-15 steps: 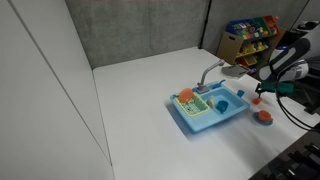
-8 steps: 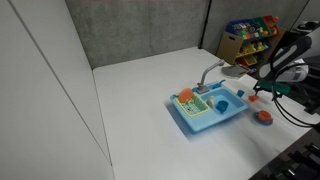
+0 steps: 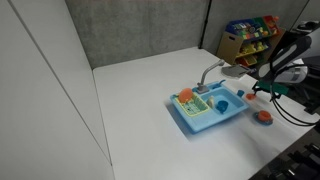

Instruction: Remove the orange cup from the drying rack, put it on the table and then put the blue cup in the drying rack

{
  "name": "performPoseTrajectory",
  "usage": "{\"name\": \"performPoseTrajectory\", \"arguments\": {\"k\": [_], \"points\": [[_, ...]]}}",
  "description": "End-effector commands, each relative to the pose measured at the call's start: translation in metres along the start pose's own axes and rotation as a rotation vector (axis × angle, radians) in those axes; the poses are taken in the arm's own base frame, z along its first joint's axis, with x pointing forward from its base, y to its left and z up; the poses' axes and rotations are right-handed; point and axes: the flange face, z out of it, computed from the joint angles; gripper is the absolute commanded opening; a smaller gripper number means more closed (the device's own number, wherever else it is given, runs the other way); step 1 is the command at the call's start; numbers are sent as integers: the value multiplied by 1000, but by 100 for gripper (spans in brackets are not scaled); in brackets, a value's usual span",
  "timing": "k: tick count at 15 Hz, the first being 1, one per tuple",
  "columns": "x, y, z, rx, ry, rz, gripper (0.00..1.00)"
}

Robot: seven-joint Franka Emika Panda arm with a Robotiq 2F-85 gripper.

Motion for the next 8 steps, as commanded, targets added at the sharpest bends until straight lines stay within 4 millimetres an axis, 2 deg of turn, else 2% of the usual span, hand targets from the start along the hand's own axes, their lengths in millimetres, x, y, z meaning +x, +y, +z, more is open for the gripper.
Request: {"name": "performPoseTrajectory", "arguments": {"k": [1,8], "points": [[2,-6,-2,5,13,0,100],[7,-16,-9,50,31,10,100]]}}
